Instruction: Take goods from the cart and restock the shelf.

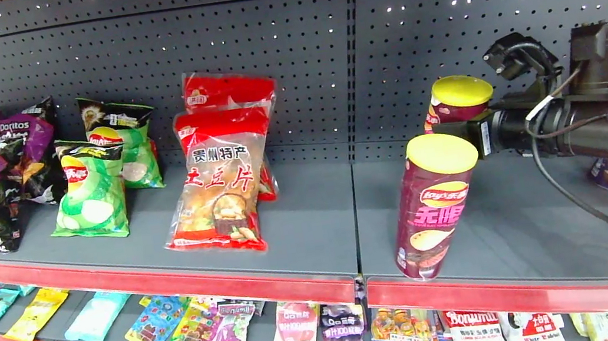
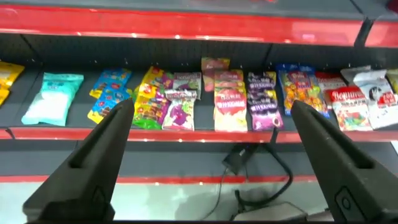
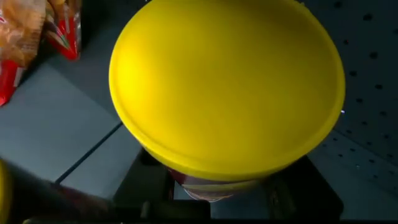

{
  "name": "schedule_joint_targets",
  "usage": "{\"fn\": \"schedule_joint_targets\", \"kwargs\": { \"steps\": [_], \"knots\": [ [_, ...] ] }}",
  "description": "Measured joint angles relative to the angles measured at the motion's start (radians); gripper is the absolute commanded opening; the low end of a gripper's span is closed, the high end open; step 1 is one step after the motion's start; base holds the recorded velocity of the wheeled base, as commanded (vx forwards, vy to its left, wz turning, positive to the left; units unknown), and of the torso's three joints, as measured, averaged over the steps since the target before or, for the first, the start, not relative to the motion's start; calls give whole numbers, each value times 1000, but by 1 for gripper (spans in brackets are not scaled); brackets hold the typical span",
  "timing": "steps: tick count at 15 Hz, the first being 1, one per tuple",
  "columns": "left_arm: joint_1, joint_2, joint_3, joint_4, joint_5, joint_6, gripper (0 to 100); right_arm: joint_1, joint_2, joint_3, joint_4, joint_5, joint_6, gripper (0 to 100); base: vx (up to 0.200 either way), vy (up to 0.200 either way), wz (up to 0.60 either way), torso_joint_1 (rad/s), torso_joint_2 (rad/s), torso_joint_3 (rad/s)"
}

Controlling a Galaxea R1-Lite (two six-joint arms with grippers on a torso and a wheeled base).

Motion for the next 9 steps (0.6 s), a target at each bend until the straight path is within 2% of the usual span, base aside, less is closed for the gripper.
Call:
{"fn": "schedule_joint_targets", "kwargs": {
  "steps": [9],
  "knots": [
    [0,-18,-21,0,2,1,100,-20,133,-114,-18,63,9,0,0,0,0,0,0,0]
  ]
}}
